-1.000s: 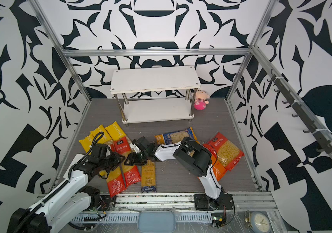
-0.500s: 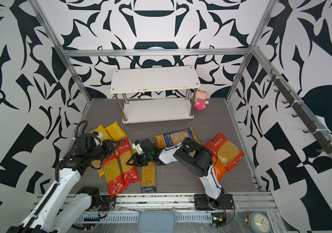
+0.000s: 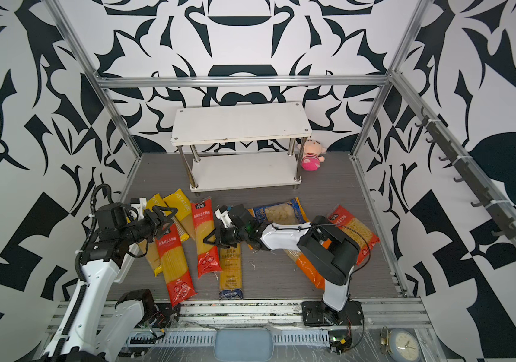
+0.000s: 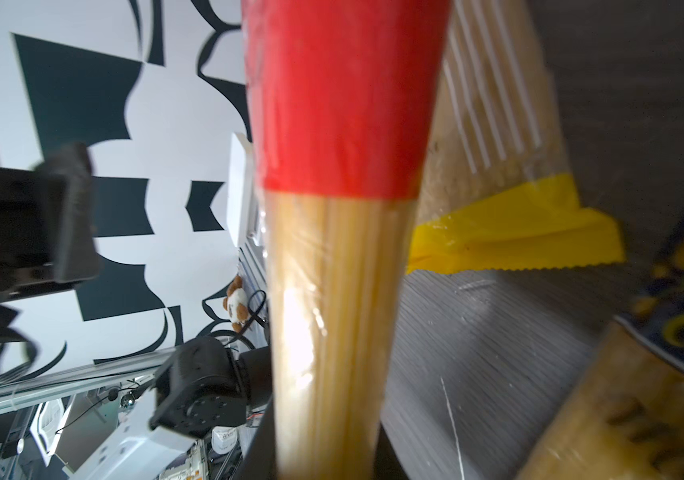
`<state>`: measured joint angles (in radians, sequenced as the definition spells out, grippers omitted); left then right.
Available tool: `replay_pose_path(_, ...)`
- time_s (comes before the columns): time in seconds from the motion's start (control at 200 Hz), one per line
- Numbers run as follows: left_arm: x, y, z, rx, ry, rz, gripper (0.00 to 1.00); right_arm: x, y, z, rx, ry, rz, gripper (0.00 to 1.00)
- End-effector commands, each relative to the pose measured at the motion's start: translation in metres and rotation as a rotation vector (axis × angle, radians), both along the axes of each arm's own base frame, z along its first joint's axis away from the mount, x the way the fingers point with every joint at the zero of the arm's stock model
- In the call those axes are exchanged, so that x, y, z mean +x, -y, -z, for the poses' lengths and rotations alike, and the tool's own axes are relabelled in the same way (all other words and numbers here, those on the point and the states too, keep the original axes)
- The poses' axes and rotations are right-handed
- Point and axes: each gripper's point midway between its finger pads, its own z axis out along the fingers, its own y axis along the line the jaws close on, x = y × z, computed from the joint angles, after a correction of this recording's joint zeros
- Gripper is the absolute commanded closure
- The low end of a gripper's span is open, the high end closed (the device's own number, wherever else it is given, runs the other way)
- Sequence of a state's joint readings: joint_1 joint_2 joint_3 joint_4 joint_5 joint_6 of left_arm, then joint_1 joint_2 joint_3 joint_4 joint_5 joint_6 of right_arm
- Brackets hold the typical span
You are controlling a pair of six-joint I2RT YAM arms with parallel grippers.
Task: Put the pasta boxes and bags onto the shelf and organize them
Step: 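Lift the red bag upright with the right gripper toward the top shelf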
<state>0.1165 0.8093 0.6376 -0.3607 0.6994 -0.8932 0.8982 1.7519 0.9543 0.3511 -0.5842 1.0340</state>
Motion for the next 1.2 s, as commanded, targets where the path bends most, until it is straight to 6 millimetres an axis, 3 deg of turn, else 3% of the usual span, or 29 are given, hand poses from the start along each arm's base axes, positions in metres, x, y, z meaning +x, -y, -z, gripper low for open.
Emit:
replay_pose_path(0.0, 0.001, 0.015, -0.015, -0.109, 0.053, 0.074, 0.22, 0.005, -0.006, -0.103, 0.193, 0.224, -0.034, 0.93)
replay_pose_path(0.1, 0.005, 0.023, -0.033, -0.121, 0.112, 0.104, 0.16, 0.005, 0.002, -0.13, 0.184, 0.264, -0.031, 0.95)
replay_pose_path(0.345, 0.018, 0.04, -0.062, -0.093, 0.18, 0.164, 0.16, 0.004, 0.009, -0.201, 0.218, 0.353, -0.039, 0.97)
replay_pose_path(0.385, 0.02, 0.04, -0.071, -0.092, 0.2, 0.166, 0.12, 0.005, 0.01, -0.212, 0.221, 0.37, -0.043, 0.98)
replay_pose_path(0.635, 0.015, 0.04, -0.128, -0.074, 0.315, 0.18, 0.08, 0.016, 0.011, -0.277, 0.233, 0.486, -0.04, 0.99)
replay_pose_path(0.895, 0.003, 0.041, -0.165, -0.075, 0.402, 0.18, 0.05, 0.054, 0.015, -0.338, 0.287, 0.555, 0.045, 1.0)
replay_pose_path(1.195, 0.016, 0.046, -0.187, -0.146, 0.454, 0.197, 0.03, 0.123, 0.009, -0.381, 0.316, 0.547, 0.159, 1.0)
